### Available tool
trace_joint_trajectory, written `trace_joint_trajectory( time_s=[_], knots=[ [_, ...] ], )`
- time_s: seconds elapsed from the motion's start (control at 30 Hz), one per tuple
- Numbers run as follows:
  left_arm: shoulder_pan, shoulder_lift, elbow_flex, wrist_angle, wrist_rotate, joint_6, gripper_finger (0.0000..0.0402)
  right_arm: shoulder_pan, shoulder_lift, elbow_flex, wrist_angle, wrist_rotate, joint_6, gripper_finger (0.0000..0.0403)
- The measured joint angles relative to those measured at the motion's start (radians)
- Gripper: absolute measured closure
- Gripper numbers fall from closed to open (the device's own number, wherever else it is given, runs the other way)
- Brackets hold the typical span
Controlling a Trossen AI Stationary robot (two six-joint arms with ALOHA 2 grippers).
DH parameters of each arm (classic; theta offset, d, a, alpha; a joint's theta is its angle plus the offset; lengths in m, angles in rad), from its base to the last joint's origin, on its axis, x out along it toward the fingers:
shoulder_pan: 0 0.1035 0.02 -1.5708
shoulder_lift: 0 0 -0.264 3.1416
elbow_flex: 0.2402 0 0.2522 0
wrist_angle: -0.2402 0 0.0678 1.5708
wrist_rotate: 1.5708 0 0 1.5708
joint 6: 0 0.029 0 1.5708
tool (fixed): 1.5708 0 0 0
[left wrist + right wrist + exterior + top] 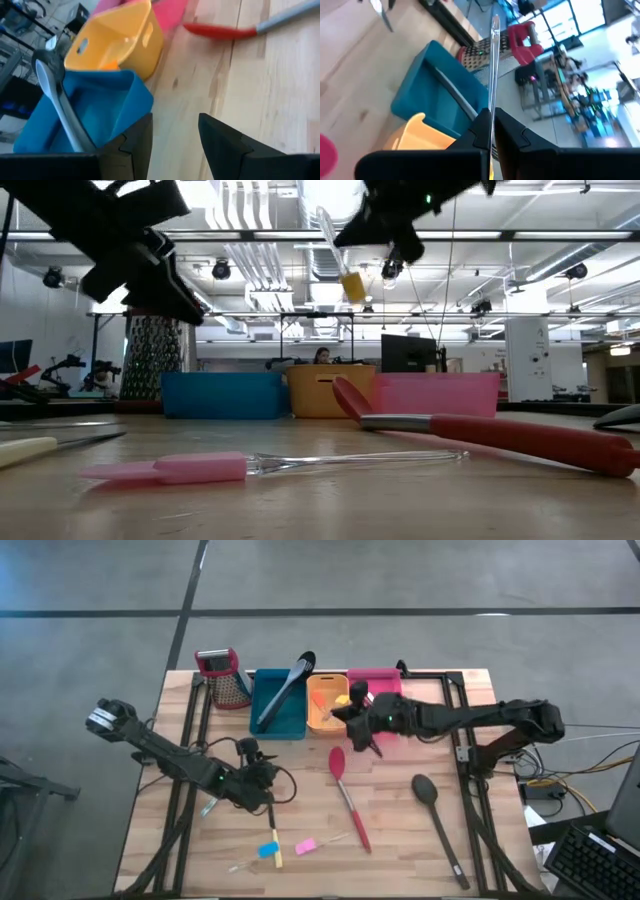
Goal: Pick & Place Kitchen Items
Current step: Put the yellow spatula into the yellow bin
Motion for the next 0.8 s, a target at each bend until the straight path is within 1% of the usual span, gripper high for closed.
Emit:
trace_joint_trajectory(
  time_s=[0.03, 0.13, 0.23, 0.37, 0.5, 0.7, 0.8],
  knots=[
    [0.008, -0.002, 0.000, 0.029, -0.001, 0.023, 0.0239, -0.028, 0.002, -0.014, 0.021, -0.039, -0.023, 0.0395],
    [0.034, -0.007, 0.006, 0.105, -0.001, 0.084, 0.0239, -0.099, 0.026, -0.046, 0.075, -0.114, -0.098, 0.0395],
    [0.066, -0.010, 0.018, 0.162, -0.002, 0.125, 0.0239, -0.163, 0.063, -0.049, 0.103, -0.215, -0.115, 0.0395],
    [0.113, -0.011, 0.046, 0.176, -0.001, 0.136, 0.0239, -0.238, 0.118, -0.020, 0.115, -0.357, -0.119, 0.0395],
    [0.157, -0.011, 0.056, 0.173, -0.001, 0.139, 0.0241, -0.280, 0.177, 0.017, 0.137, -0.475, -0.140, 0.0395],
    [0.225, -0.011, 0.059, 0.170, 0.005, 0.168, 0.0256, -0.336, 0.290, 0.086, 0.124, -0.570, -0.161, 0.0395],
    [0.248, -0.011, 0.059, 0.159, 0.020, 0.169, 0.0263, -0.363, 0.348, 0.111, 0.097, -0.576, -0.166, 0.0395]
  ],
)
